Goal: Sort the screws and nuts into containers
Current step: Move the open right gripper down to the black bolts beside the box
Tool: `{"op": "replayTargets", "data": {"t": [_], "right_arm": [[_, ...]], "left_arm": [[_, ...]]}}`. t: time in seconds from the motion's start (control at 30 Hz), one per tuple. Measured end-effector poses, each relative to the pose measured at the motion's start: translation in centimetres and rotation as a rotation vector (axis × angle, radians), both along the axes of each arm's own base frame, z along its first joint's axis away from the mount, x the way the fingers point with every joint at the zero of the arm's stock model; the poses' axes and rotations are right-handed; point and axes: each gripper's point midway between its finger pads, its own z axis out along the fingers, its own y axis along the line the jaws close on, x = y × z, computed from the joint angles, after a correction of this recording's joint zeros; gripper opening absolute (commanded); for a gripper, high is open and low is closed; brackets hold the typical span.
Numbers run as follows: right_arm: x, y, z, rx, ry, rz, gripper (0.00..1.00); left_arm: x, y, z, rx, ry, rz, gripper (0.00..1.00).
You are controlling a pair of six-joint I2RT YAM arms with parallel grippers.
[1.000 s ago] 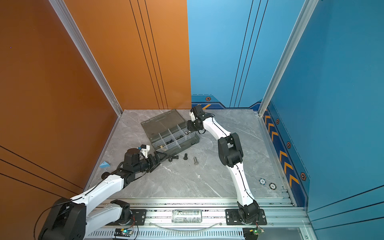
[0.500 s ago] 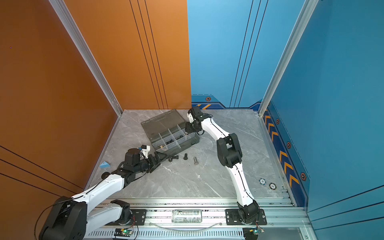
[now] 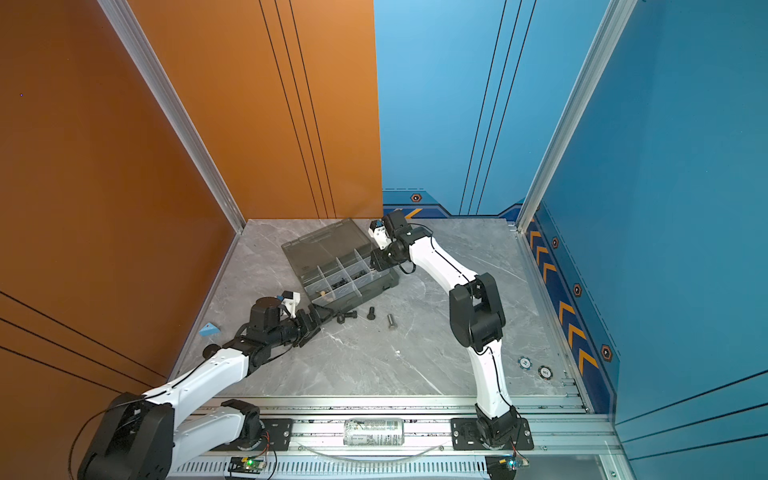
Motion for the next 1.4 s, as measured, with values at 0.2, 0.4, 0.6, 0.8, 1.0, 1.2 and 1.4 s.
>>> {"op": "replayTargets", "data": {"t": [0.2, 0.4, 0.6, 0.8, 1.0, 1.2, 1.4], "right_arm": [[-3.9, 0.1, -1.2, -0.034, 0.034, 0.06, 0.46], [-7.2, -0.2, -3.4, -0.054, 0.073, 0.09, 0.46], [-10.1, 0.6, -5.5, -0.056, 0.098, 0.133, 0.46], [-11.7, 2.5, -6.6, -0.019, 0.099, 0.179, 0.48], [-12.2, 5.0, -6.1, 0.077, 0.068, 0.209, 0.48], [-12.0, 6.8, -5.9, 0.125, 0.032, 0.231, 0.49], [-12.9, 8.0, -7.2, 0.149, 0.035, 0.254, 0.48]], "left_arm": [[0.0, 0.0, -0.1, 0.001, 0.004, 0.0, 0.98], [-0.1, 0.0, -0.5, 0.005, 0.015, -0.001, 0.98], [-0.1, 0.0, -0.6, 0.007, 0.018, -0.002, 0.98], [-0.1, 0.0, -0.7, 0.009, 0.025, -0.002, 0.98], [-0.1, 0.0, -0.7, 0.009, 0.025, -0.002, 0.98], [0.1, 0.3, -0.7, 0.007, 0.022, 0.009, 0.98], [0.1, 0.7, -1.0, 0.004, 0.02, 0.022, 0.98]]}}
